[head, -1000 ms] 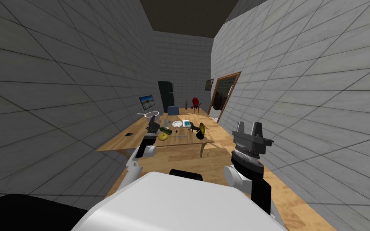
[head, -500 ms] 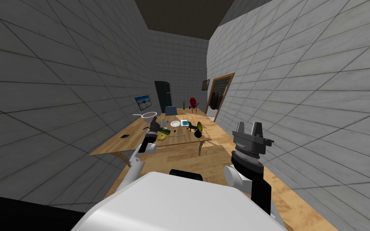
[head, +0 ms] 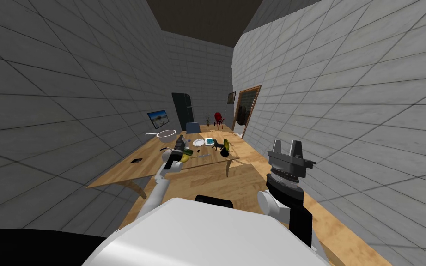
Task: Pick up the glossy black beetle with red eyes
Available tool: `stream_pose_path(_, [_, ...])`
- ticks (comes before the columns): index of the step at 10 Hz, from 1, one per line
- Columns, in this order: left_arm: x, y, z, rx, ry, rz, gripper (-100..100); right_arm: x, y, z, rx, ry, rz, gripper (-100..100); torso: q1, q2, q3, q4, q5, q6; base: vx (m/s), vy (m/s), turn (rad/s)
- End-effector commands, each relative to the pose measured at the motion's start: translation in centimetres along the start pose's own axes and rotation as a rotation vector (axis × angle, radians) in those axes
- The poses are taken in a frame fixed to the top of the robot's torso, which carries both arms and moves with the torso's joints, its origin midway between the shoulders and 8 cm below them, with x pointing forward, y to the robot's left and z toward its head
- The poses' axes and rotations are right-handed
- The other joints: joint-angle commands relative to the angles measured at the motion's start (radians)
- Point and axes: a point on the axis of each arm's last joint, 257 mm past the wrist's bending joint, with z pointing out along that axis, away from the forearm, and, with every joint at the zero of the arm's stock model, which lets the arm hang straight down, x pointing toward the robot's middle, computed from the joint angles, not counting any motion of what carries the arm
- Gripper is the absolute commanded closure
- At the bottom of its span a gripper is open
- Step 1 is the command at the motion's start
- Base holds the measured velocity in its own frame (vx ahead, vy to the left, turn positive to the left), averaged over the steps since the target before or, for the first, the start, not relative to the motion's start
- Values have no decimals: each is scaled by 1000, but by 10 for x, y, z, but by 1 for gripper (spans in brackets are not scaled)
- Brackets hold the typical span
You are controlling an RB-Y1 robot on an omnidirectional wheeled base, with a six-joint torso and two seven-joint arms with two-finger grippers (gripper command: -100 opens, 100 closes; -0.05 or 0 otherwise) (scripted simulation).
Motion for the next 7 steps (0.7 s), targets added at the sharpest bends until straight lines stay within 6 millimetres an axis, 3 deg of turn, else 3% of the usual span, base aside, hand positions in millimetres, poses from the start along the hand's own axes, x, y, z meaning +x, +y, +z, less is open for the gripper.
stream_pose_path(1, [-8, 19, 9, -59, -13, 2, -100, 0, 0, 0, 0, 0, 0, 0, 0, 0, 0, 0, 0, 0, -19, 2, -98])
stream_pose_path(3, [-10, 29, 7, -80, -17, 2, -100, 0, 0, 0, 0, 0, 0, 0, 0, -1, 0, 0, 0, 0, -10, 3, -36])
stream_pose_path(4, [-12, 40, 16, -119, -24, 2, -100, 0, 0, 0, 0, 0, 0, 0, 0, -1, -1, 0, 0, 0, -8, -3, -120])
stream_pose_path(7, [-17, 74, 17, -205, -38, 1, -100, 0, 0, 0, 0, 0, 0, 0, 0, -1, -1, 0, 0, 1, -8, 0, -101])
